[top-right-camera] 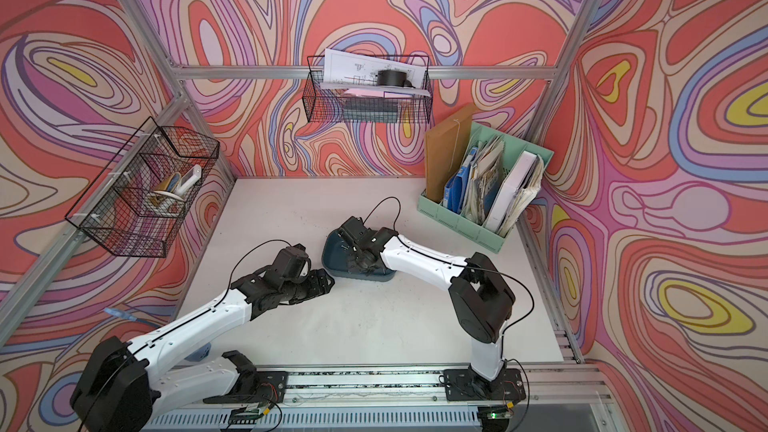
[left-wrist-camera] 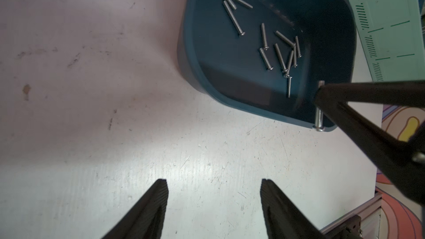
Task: Take out the screws from the storage box
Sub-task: Pick up the screw from the storage box, then place the screw at the center of the board.
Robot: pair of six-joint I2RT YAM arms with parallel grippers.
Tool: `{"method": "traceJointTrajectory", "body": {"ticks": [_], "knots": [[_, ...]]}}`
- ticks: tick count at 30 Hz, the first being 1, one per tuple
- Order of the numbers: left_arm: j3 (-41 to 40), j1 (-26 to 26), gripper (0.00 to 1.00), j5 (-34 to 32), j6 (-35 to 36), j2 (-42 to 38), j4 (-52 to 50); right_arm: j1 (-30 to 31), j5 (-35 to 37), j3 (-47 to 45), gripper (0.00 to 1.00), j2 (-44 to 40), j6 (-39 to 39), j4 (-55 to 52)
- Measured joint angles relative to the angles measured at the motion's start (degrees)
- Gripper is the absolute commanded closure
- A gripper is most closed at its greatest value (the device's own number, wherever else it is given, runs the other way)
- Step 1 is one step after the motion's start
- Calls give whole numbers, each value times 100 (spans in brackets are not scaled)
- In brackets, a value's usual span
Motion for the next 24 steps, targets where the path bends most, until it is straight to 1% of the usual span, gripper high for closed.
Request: {"method": "traceJointTrajectory", "body": {"ticks": [5,10,18,24], "knots": [[-219,0,30,-188,-166,-208,-101,326,149,-501,100,-205,417,92],[-396,0,30,-186,-278,-350,-120,494,256,-927,100,-219,883,284],[-557,0,30,-133,-372,-446,-129,649,317,-1241,100,-188,1419,629],[-841,0,30,-90,-415,-479,-96,678,308,-1327,100,57,1624,850]]}}
